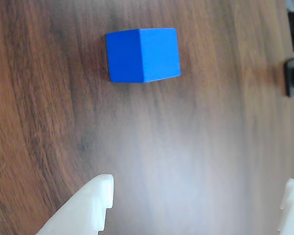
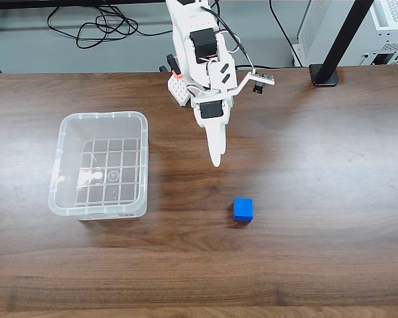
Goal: Pick and place a cube
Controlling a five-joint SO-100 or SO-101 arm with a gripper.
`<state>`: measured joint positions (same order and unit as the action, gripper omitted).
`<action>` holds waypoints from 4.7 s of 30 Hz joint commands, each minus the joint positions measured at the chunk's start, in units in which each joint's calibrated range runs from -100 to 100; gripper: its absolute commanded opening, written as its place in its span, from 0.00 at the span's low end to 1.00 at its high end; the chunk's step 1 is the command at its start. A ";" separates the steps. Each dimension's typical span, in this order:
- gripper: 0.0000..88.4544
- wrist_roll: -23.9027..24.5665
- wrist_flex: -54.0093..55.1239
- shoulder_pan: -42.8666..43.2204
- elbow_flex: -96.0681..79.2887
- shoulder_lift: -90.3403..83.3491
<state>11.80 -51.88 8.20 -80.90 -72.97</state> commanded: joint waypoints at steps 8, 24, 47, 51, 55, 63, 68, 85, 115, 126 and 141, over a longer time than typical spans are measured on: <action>0.41 2.99 0.95 1.19 36.08 56.20; 0.41 2.88 -4.34 7.21 66.68 83.12; 0.38 2.83 -4.51 2.81 68.65 90.31; 0.28 2.78 -4.51 2.74 68.65 90.39; 0.26 2.67 -4.60 2.81 68.65 90.55; 0.25 0.45 -4.60 3.40 68.65 90.64; 0.15 -1.87 -4.60 3.54 68.74 90.64; 0.11 -5.99 -31.22 -1.74 94.67 68.26; 0.26 -24.04 6.75 -52.04 30.43 55.96; 0.33 -23.78 -6.90 -52.55 54.57 55.87; 0.33 -11.06 -47.52 -32.14 90.37 55.87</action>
<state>-3.81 -90.77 -33.49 4.05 -13.13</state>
